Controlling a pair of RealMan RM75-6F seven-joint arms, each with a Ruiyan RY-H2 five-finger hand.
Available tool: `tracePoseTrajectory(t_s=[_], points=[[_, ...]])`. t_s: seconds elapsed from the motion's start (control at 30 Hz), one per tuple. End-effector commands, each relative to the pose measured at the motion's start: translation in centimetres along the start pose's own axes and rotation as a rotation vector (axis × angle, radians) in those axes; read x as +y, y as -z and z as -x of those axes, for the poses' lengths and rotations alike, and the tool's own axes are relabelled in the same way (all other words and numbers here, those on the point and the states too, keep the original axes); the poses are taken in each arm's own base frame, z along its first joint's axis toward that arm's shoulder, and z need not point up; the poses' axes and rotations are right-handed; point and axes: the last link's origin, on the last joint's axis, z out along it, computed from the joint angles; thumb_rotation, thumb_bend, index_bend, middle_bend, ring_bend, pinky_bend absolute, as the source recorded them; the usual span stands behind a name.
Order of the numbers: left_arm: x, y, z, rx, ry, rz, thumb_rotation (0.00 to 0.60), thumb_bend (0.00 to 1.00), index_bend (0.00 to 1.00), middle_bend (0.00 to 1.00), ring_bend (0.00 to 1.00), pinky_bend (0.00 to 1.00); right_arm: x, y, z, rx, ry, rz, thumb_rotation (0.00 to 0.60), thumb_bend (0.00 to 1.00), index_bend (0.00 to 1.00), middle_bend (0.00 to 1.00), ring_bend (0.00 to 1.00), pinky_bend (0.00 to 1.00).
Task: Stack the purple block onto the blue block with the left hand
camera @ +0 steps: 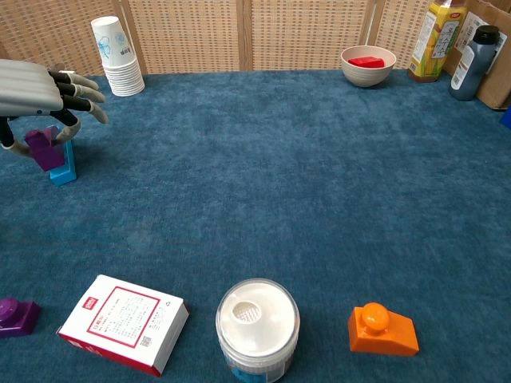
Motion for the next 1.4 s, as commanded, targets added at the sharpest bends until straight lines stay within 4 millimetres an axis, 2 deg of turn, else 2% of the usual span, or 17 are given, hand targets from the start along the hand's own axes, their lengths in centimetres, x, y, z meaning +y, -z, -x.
tracePoseTrajectory(t_s=[0.03, 0.6, 1.4], points=[[-0.1, 0.1, 0.1, -0.007, 0.01, -0.002, 0.6, 0.31, 0.62, 0.17, 0.04, 0.0, 0.0, 0.0, 0.0, -0.001, -0.001, -0.002, 0.6, 0.28, 0.37, 0.14, 0.0, 0.0], [-0.3, -0.6, -0.7, -0.041, -0.027, 0.031, 0.6, 0.31, 0.63, 0.16, 0.01, 0.0, 0.3, 0.2, -0.1, 0.009, -0.013, 0.001, 0.6, 0.28, 0.37, 0.14, 0.0, 0.0], [-0.4, 0.0, -0.9, -0.093, -0.049, 0.02, 0.6, 0.31, 0.64, 0.15, 0.0, 0.0, 0.6, 0.2, -0.1, 0.012, -0.026, -0.004, 0.6, 0.28, 0.37, 0.14, 0.0, 0.0]])
